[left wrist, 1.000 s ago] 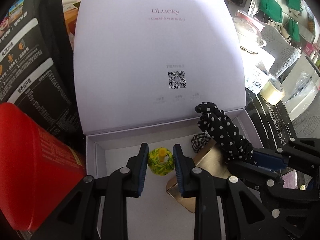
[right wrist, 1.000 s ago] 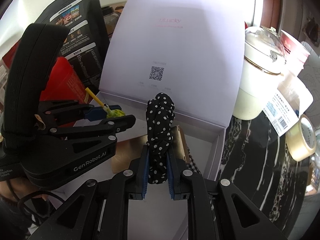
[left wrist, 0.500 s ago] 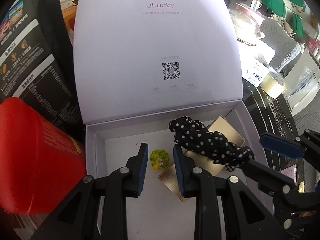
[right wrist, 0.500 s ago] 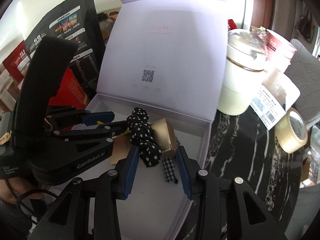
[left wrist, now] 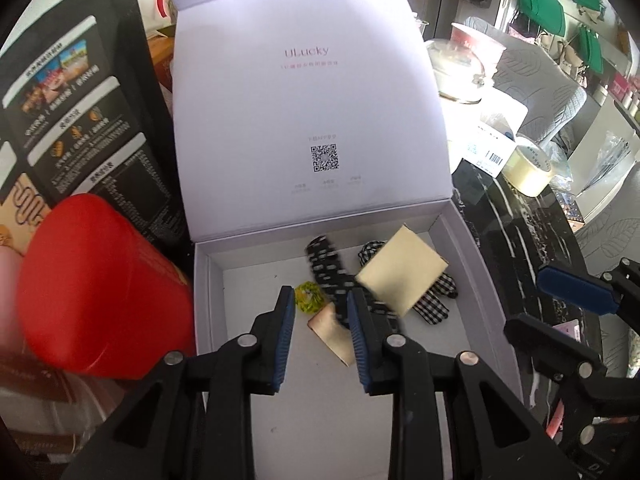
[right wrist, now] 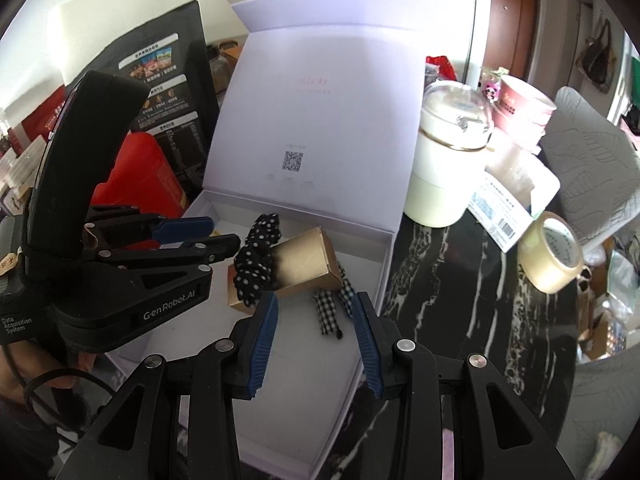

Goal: Organize rigid objects
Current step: 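Open the right gripper over the gift box while the left gripper releases the lollipop, then move both grippers back over the remaining items on the table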

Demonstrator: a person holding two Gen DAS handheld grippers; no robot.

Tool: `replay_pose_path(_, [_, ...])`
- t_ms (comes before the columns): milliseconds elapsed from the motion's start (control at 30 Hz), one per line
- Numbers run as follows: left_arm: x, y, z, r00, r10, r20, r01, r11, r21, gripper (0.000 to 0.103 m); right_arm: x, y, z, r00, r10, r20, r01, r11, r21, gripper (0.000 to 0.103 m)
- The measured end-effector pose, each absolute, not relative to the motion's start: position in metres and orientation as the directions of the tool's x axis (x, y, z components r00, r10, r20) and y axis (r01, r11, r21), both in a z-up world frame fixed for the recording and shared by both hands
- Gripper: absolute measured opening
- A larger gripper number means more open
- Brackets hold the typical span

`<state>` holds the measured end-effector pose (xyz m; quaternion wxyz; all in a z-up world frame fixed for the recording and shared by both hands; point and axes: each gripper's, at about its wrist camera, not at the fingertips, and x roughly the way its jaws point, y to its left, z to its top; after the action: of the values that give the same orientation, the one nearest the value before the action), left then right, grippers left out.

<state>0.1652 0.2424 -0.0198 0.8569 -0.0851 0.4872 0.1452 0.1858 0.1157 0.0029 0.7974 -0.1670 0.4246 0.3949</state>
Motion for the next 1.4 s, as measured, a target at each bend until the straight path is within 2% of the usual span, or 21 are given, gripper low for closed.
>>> replay_pose_path(33, [0.164, 0.241, -0.017, 0.487, 0.167, -0.857, -0.330, 0.944, -0.004, 0.060, 0.185, 0.114, 0.006, 0.333, 0.488, -0.807, -0.770, 0.635, 0.066, 0.039])
replay_pose_path(67, [0.161, 0.239, -0.014, 0.494, 0.164, -0.854, -0.325, 0.946, -0.007, 0.074, 0.183, 0.112, 0.008, 0.338, 0.489, -0.804, -0.768, 0.638, 0.064, 0.039])
replay_pose_path(100, [0.158, 0.237, -0.011, 0.506, 0.158, -0.848, -0.320, 0.947, -0.014, 0.096, 0.181, 0.109, 0.011, 0.345, 0.490, -0.801, -0.765, 0.641, 0.062, 0.039])
replay_pose_path(133, [0.154, 0.235, -0.006, 0.523, 0.158, -0.838, -0.316, 0.949, -0.019, 0.103, 0.180, 0.105, 0.013, 0.350, 0.490, -0.798, -0.762, 0.644, 0.060, 0.039])
replay_pose_path(567, [0.110, 0.187, 0.045, 0.594, 0.207, -0.777, -0.278, 0.960, 0.043, 0.103, 0.144, 0.052, 0.049, 0.444, 0.489, -0.751, -0.725, 0.689, 0.020, 0.042])
replay_pose_path(667, [0.099, 0.178, 0.057, 0.616, 0.218, -0.757, -0.276, 0.960, 0.052, 0.103, 0.133, 0.039, 0.060, 0.465, 0.497, -0.733, -0.719, 0.694, 0.014, 0.048])
replay_pose_path(800, [0.081, 0.165, 0.076, 0.652, 0.236, -0.721, -0.270, 0.960, 0.070, 0.103, 0.120, 0.020, 0.075, 0.504, 0.501, -0.704, -0.696, 0.718, 0.012, 0.051])
replay_pose_path(967, [0.062, 0.150, 0.095, 0.692, 0.224, -0.687, -0.247, 0.967, 0.066, 0.103, 0.104, 0.002, 0.093, 0.536, 0.518, -0.666, -0.685, 0.728, 0.015, 0.057])
replay_pose_path(1233, [0.041, 0.125, 0.113, 0.723, 0.188, -0.665, -0.202, 0.978, 0.056, 0.103, 0.076, -0.022, 0.111, 0.571, 0.528, -0.628, -0.676, 0.737, 0.004, 0.058])
replay_pose_path(1400, [0.031, 0.106, 0.116, 0.754, 0.154, -0.639, -0.156, 0.986, 0.053, 0.103, 0.061, -0.044, 0.116, 0.607, 0.510, -0.610, -0.651, 0.759, -0.013, 0.063])
